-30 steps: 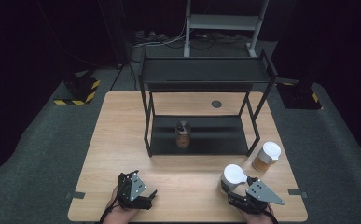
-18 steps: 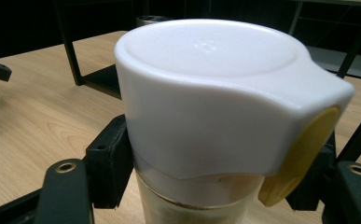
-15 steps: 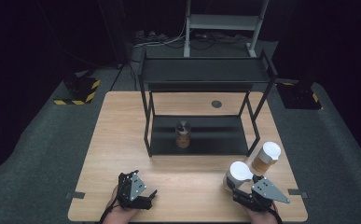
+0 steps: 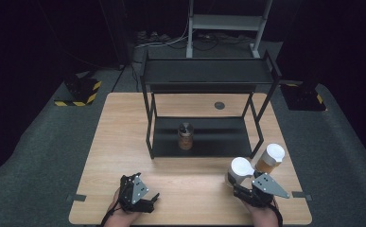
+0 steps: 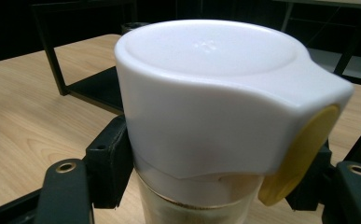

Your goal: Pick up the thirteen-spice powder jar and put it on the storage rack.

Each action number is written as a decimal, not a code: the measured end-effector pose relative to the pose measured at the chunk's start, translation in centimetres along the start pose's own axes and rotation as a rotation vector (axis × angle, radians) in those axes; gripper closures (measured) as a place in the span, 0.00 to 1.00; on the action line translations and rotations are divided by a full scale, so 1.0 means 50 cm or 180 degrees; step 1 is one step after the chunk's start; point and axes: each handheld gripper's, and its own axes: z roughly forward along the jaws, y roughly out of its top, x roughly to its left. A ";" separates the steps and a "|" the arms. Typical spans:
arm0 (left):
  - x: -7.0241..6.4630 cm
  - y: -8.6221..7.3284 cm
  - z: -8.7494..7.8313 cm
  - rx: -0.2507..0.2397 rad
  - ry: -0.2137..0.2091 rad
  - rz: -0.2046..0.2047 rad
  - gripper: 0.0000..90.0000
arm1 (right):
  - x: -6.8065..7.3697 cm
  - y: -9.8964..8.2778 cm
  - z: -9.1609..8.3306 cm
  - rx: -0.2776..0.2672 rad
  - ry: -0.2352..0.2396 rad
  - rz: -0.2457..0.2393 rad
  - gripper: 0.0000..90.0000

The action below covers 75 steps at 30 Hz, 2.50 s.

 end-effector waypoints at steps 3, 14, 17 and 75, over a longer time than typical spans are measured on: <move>0.001 0.000 0.000 -0.0002 -0.0008 0.0003 0.02 | -0.001 0.008 0.009 -0.0007 -0.0027 -0.0017 0.34; 0.003 -0.001 -0.001 -0.0011 -0.0019 0.0006 0.02 | -0.004 0.044 0.038 -0.0042 -0.0070 0.0016 0.34; 0.004 -0.002 -0.001 -0.0016 -0.0027 -0.0003 0.02 | -0.006 0.050 0.043 -0.0045 -0.0072 0.0034 0.34; 0.007 -0.013 -0.006 -0.0113 -0.0055 -0.0004 0.02 | -0.030 0.132 0.232 0.0022 -0.0345 0.0130 0.34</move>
